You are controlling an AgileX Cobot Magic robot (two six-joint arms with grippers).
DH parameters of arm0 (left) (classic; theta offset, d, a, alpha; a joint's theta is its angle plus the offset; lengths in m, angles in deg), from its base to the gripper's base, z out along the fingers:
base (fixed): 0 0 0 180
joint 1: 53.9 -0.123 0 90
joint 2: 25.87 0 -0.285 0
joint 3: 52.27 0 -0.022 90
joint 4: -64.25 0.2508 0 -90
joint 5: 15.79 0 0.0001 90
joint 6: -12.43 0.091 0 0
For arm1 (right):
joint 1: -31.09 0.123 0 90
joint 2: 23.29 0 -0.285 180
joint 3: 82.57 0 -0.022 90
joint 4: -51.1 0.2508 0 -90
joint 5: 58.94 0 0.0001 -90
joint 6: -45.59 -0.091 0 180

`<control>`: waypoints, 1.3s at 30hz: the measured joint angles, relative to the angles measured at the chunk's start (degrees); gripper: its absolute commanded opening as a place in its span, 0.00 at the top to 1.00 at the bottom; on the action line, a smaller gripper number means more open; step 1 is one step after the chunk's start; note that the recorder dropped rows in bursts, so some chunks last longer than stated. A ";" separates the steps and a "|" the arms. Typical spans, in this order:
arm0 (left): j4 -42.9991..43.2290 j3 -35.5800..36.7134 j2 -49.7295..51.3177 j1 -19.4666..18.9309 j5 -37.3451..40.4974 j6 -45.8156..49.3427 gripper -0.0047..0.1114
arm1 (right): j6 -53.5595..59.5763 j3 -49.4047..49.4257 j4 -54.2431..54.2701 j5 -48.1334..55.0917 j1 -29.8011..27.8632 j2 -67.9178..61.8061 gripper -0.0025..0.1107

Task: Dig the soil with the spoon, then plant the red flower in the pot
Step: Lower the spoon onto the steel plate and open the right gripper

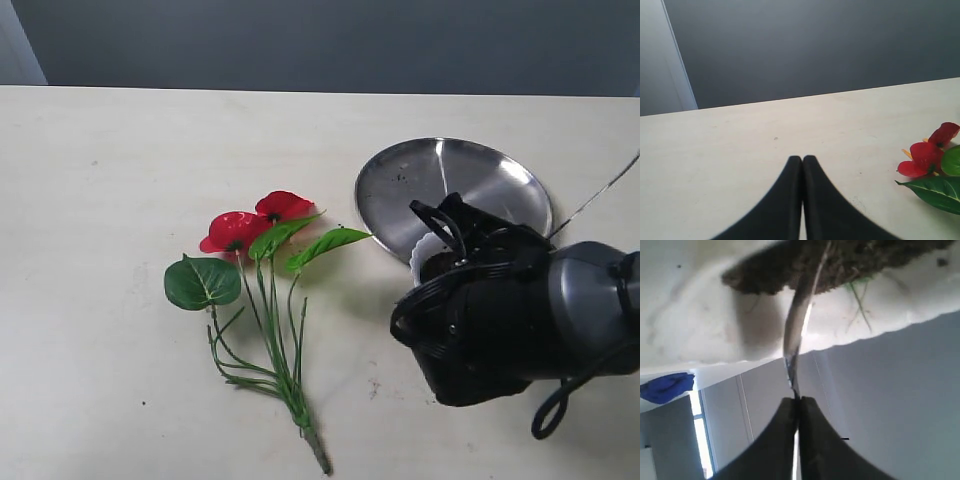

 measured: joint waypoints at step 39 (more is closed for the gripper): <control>0.00 0.00 0.00 0.00 0.00 0.00 0.96 | -11.66 -35.03 42.04 -36.11 -35.50 -14.41 0.98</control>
